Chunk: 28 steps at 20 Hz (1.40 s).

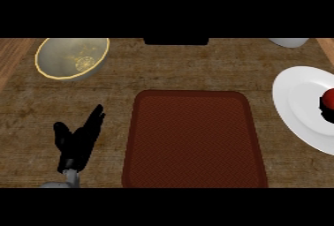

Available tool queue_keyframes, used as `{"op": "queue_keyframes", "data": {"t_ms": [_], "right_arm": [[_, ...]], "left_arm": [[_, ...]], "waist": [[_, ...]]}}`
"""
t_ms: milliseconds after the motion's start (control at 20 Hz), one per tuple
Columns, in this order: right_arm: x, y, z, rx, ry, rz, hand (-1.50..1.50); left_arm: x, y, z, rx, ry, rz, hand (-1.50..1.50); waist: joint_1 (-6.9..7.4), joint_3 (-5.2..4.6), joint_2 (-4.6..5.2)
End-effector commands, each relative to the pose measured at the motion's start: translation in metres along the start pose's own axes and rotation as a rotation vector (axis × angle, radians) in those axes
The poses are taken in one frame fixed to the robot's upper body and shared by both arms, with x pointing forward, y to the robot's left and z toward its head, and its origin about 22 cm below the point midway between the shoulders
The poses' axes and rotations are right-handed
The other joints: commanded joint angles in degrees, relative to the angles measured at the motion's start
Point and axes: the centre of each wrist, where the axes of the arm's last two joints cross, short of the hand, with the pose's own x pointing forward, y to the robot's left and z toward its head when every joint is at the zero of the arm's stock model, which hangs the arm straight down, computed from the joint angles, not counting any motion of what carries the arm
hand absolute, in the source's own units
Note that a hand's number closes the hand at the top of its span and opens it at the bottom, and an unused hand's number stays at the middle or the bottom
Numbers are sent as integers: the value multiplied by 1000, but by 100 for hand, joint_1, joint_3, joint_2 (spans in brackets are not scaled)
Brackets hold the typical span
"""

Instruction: Pick the tomato from the tray and place it in the plate

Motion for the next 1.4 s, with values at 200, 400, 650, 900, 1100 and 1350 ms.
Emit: {"op": "queue_keyframes", "data": {"t_ms": [200,400,650,900,1100,1350], "right_arm": [[-48,-5,-52,-15,7,-18,150],[-65,-7,-46,222,203,255,-150],[-73,5,-47,333,199,126,-150],[-81,9,-40,300,117,-88,-150],[-70,-5,-64,159,106,-268,-150],[-84,-45,-70,113,158,-359,-150]], "left_arm": [[-11,-3,8,-10,58,-2,0],[-1,-24,-7,-46,13,-13,0],[10,-20,-13,-38,20,-19,0],[-2,-15,-7,-30,19,-6,0],[-13,-13,7,-34,45,0,0],[9,-9,-6,-23,21,0,0]], "waist": [[115,-18,50],[284,-22,141],[243,1,133],[191,11,129],[177,2,88],[73,-7,87]]}}
